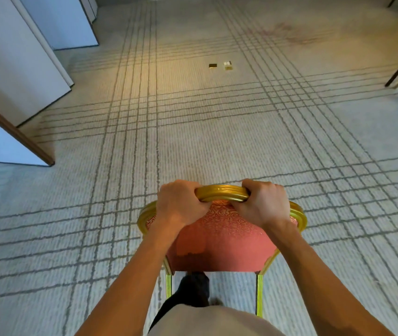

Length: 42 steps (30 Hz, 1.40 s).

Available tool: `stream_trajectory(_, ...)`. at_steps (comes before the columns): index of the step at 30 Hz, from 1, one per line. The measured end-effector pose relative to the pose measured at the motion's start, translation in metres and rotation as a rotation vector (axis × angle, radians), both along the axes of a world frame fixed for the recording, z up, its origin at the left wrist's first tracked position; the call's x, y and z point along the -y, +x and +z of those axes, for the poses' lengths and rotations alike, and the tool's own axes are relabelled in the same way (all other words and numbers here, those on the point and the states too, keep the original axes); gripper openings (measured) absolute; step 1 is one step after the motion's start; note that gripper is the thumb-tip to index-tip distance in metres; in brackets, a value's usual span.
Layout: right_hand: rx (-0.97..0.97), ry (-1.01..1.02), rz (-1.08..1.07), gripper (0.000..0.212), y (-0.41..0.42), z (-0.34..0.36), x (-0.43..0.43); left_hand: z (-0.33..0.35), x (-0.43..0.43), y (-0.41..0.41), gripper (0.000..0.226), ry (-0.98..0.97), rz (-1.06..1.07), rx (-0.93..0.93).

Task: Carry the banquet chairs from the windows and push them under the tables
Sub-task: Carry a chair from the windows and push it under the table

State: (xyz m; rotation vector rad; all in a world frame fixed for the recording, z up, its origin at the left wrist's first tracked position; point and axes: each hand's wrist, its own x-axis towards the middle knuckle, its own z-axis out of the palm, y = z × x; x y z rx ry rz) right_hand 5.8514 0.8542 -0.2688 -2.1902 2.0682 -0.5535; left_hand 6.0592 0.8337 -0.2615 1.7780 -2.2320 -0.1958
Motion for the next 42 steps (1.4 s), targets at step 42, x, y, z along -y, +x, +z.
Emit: stream_trajectory(42, 0.023, -0.263, -0.289, 0.031, -0.341, 0.018, 0.679, 0.015, 0.748, -0.347, 0.049, -0.236, -0.419, -0.204)
